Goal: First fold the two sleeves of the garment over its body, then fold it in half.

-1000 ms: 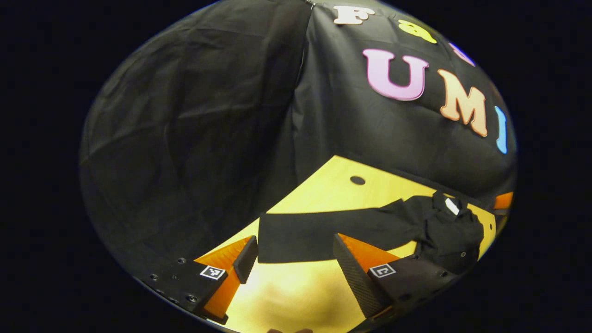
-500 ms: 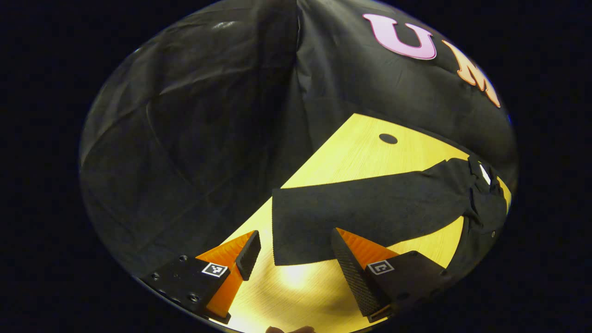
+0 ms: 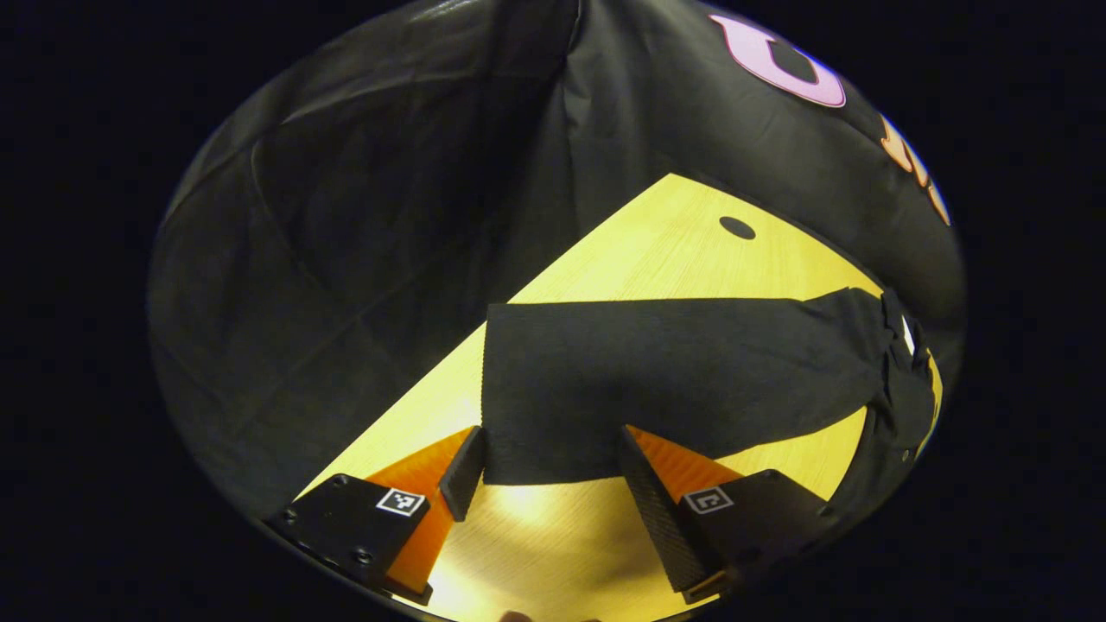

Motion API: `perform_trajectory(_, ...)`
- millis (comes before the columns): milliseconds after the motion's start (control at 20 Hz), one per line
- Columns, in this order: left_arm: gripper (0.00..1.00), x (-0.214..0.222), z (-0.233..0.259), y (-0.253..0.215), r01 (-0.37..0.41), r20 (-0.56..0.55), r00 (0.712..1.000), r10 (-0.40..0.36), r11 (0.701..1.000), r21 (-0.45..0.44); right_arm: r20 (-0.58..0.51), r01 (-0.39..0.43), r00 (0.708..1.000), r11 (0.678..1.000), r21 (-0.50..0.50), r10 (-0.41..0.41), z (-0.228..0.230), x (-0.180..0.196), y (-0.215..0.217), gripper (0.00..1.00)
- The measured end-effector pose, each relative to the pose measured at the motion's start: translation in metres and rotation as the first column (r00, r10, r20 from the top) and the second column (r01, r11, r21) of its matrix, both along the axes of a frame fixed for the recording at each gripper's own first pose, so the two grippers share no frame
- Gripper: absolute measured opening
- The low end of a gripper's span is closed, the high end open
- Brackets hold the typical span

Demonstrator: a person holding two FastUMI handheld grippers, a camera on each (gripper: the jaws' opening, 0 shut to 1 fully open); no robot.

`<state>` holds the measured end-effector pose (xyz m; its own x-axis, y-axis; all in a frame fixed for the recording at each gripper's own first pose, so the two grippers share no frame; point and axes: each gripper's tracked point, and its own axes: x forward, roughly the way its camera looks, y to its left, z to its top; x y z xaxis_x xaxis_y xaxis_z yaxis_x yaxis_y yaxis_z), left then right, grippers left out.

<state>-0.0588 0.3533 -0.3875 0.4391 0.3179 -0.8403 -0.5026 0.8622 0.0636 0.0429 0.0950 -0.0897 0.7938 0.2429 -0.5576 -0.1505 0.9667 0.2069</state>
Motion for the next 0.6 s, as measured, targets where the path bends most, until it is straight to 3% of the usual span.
perform_trajectory(100,0.87,0.005,0.005,-0.005,0.044,-0.006,0.999,-0.044,0.999,-0.014,-0.002,0.009,1.0,1.0,-0.007,-0.009,-0.003,-0.005,-0.007,0.98)
perform_trajectory(150,0.77,0.011,0.009,-0.007,0.065,0.005,0.998,-0.065,0.998,-0.017,-0.005,0.013,1.0,1.0,-0.019,-0.013,-0.005,-0.006,-0.011,0.98)
perform_trajectory(350,0.03,0.025,0.017,-0.015,0.031,0.052,0.998,-0.028,0.998,-0.048,-0.014,0.038,0.999,0.999,-0.019,-0.039,-0.011,-0.013,-0.024,0.98)
perform_trajectory(600,0.0,0.024,0.019,-0.025,0.013,0.054,0.998,-0.008,0.995,-0.103,-0.021,0.071,0.997,0.997,-0.029,-0.072,-0.016,-0.021,-0.038,0.98)
